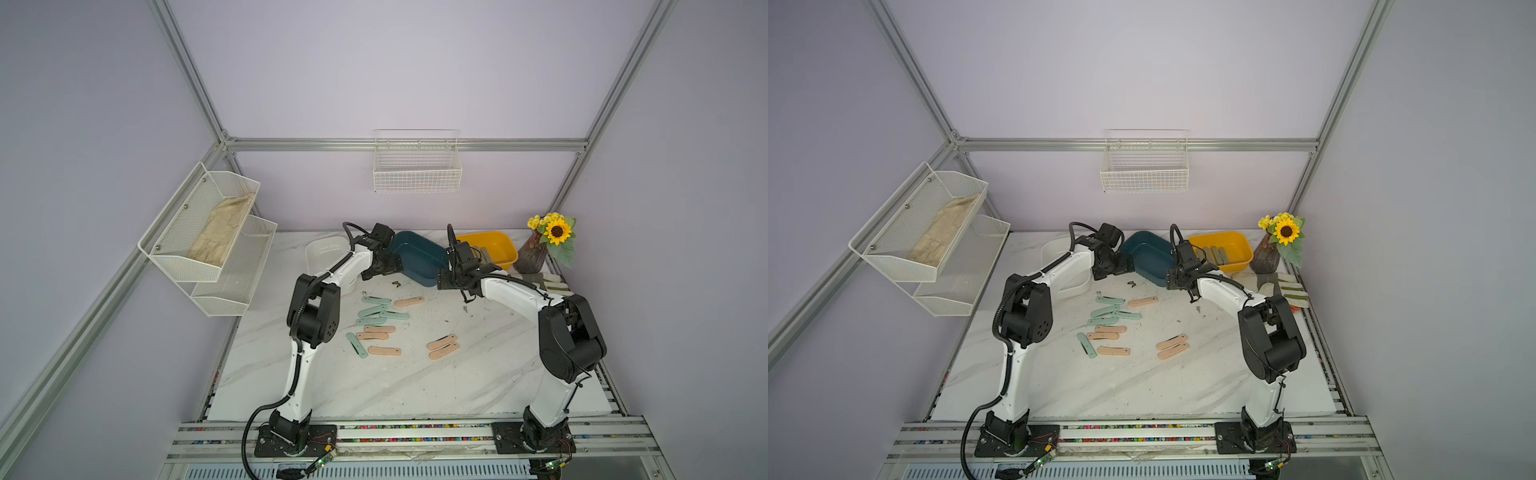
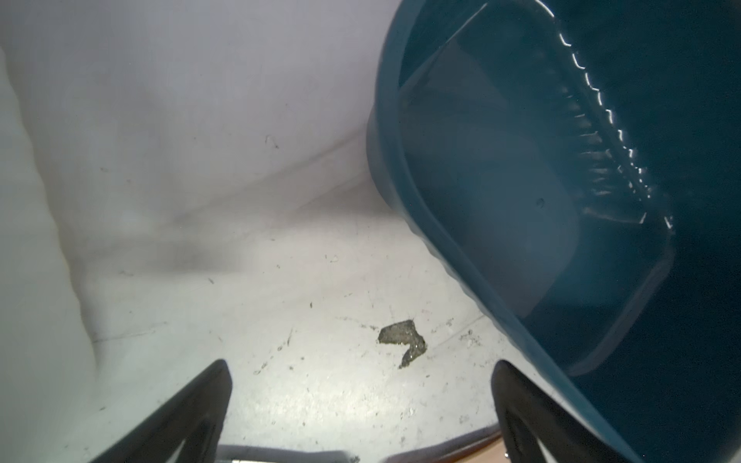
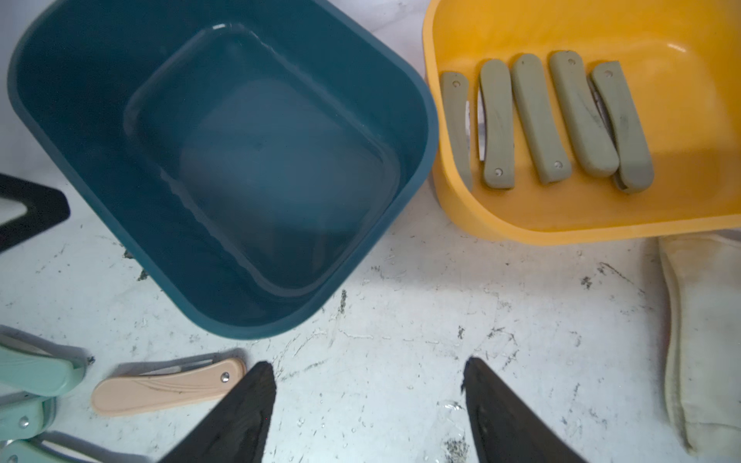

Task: Place the fruit knives into the storage box by color
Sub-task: Adjust the storage box at the center of the board.

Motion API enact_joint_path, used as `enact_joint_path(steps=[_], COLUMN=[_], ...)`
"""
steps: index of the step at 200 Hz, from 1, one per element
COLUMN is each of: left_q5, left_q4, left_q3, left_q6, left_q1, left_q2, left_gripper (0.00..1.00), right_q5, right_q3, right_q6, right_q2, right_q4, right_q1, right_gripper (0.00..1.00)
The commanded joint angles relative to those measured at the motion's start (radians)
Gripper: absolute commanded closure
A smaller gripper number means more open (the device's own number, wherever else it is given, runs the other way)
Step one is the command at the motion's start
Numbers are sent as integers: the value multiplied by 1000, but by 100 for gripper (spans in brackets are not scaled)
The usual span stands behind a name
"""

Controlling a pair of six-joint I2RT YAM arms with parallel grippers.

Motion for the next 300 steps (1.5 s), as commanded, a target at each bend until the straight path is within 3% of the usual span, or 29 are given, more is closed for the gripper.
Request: enact_joint_path(steps=[1, 32, 58, 86, 154, 214, 300], left_q5=[-20, 12, 41, -5, -77, -86, -16], left_q4=[5, 49, 177, 247, 91, 79, 48], left_q3=[130, 149, 52, -12, 142, 167, 32], left_q6=[-16, -26, -38, -45, -59, -60, -85], left_q1=[2, 3, 3, 4, 13, 21, 19], left_q2=[17, 29, -31, -69, 49, 88, -2], left_gripper=[0, 0, 0, 0, 0, 0, 0], right_q5=[-9, -8, -9, -16, -20, -25, -38], right_q3=[-15, -18, -22, -32, -23, -27, 16], right_q6=[13, 9, 6, 4, 7, 6, 4], right_q2=[-40, -42, -43, -44, -49, -55, -11], right_q4=[16, 17, 18, 25, 21, 19, 32], right_q1=[-7, -9, -15, -20, -25, -27, -34], right_gripper=[23, 23, 23, 23, 23, 23, 23])
